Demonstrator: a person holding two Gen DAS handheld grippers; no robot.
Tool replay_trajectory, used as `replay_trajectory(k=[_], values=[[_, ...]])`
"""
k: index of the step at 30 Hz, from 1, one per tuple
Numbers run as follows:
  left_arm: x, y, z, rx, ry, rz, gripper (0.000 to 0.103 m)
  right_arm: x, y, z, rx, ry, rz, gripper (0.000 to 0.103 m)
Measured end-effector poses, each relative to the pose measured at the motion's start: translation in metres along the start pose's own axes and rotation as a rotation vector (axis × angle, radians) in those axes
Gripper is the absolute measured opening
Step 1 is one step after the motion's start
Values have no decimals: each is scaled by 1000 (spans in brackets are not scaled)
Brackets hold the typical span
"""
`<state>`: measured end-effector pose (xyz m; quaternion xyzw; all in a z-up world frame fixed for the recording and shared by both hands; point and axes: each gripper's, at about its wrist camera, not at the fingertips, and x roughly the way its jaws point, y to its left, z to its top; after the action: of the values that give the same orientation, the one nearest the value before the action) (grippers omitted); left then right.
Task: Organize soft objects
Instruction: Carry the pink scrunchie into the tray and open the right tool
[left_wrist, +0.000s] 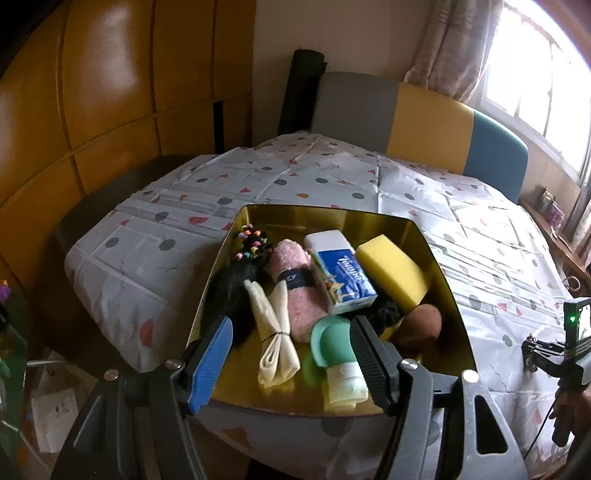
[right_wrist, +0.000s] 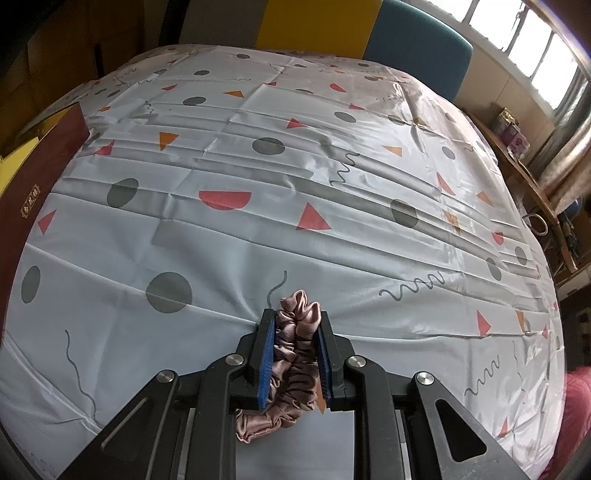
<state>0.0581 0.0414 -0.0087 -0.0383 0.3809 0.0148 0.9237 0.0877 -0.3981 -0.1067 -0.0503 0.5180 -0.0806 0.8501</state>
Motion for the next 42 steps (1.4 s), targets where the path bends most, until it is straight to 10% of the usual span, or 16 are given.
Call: replay_trajectory(k=[19,32,42], values=[[-5,27,-13,-48,11,6,67,-46,27,17,31,-108,135,18],[-3,44,-17,-90,14,37,67,-123,185,44,-202,-234,555,18],[-6,45,-17,-85,13,43,67,-85,279,28,-403,-121,503,23]])
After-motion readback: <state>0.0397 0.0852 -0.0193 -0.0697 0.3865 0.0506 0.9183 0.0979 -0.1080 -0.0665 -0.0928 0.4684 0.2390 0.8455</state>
